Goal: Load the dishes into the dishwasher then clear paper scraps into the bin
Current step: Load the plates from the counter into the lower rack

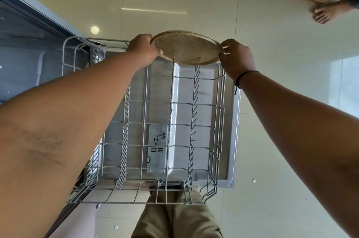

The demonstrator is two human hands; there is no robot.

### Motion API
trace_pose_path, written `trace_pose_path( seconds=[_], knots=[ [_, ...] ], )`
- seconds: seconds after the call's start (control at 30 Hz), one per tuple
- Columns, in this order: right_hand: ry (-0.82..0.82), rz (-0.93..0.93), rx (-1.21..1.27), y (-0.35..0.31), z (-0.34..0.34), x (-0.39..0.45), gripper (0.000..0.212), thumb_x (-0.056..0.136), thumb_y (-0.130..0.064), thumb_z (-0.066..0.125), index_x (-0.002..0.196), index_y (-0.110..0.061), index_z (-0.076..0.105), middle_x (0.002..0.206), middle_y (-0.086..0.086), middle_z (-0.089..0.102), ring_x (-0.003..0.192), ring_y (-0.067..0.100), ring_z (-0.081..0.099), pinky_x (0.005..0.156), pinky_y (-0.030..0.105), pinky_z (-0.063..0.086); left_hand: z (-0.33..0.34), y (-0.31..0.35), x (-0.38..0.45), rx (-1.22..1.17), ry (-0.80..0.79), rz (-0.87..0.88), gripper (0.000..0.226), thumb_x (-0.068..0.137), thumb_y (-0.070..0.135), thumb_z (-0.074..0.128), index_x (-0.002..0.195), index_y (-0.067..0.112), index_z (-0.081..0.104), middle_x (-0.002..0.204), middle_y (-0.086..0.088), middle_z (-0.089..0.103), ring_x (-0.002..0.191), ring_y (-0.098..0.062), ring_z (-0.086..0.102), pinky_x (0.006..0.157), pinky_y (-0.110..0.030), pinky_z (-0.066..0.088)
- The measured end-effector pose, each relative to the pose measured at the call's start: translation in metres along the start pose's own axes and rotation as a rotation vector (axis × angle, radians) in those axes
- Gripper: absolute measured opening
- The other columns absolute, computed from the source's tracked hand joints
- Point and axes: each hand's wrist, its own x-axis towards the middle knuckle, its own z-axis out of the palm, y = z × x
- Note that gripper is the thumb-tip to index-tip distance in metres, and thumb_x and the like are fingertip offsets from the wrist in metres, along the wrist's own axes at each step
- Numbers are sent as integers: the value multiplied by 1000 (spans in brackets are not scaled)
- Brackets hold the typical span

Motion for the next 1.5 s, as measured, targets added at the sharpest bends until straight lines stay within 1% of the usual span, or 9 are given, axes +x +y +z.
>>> trace_pose_path(
  seconds=[0.13, 0.3, 0.53, 0.77, 0.9, 1.07, 1.2, 1.33, 1.5],
  knots=[
    [41, -51, 18, -5, -12, -28, 43, 88, -19, 57, 130, -19, 50, 123, 9, 64, 111, 26, 60, 92, 36, 49, -1, -4, -32, 122, -67, 2, 79, 87, 32, 65, 150, 12, 21, 151, -14, 35, 132, -33, 41, 106, -38, 39],
    [-98, -74, -137, -27, -27, -95, 52, 90, -24, 55, 140, -21, 37, 128, 13, 56, 109, 36, 58, 85, 40, 48, -7, -26, -127, 288, -204, 72, 87, 92, 39, 57, 153, 18, -1, 160, -8, 7, 144, -32, 18, 115, -45, 25],
    [-300, -436, -650, -88, -50, -192, 88, 91, -45, 51, 152, -10, -2, 160, 14, -1, 147, 34, -3, 117, 45, -3, -43, -35, -291, 174, -73, 16, 81, 95, 48, 47, 153, 22, -3, 161, -5, 1, 147, -27, 5, 119, -38, 12],
    [-200, -836, -582, -188, -95, -292, 91, 86, -57, 51, 153, -12, 8, 160, 14, 3, 141, 31, -14, 115, 47, -5, -111, -26, -424, 234, 180, 83, 77, 93, 60, 35, 153, 27, -1, 159, 3, -5, 148, -21, 0, 117, -32, 3],
    [-163, -913, -480, -251, -139, -363, 91, 88, -64, 41, 152, -18, -5, 158, 9, -17, 145, 30, -18, 115, 40, -11, -157, -25, -506, 224, 403, 166, 69, 91, 58, 33, 150, 24, 23, 157, 1, 23, 144, -24, 22, 114, -39, 15],
    [-44, -1140, -475, -298, -155, -464, 88, 80, -72, 40, 147, -16, 26, 155, 13, 27, 143, 33, 21, 112, 44, 19, -192, -51, -618, 189, 684, 52, 66, 92, 58, 29, 150, 30, 19, 157, 7, 18, 147, -14, 12, 118, -37, 11],
    [-37, -1354, -505, -326, -136, -559, 85, 80, -72, 39, 145, -16, 33, 152, 13, 34, 142, 34, 24, 111, 46, 23, -185, -103, -723, 216, 772, -143, 73, 86, 66, 14, 151, 34, 4, 156, 14, -5, 146, -9, -7, 119, -31, -7],
    [-147, -1528, -506, -344, -98, -678, 83, 77, -71, 36, 139, -16, 43, 144, 13, 46, 137, 37, 36, 107, 50, 33, -152, -167, -855, 237, 802, -467, 70, 85, 61, 37, 145, 25, 36, 151, 2, 37, 139, -21, 36, 115, -34, 12],
    [-279, -1769, -442, -350, -53, -824, 81, 69, -69, 44, 128, -13, 55, 130, 14, 58, 125, 40, 50, 95, 52, 46, -104, -218, -1001, 141, 913, -719, 67, 77, 58, 44, 134, 22, 48, 135, 0, 57, 123, -22, 55, 105, -41, 31]
  ],
)
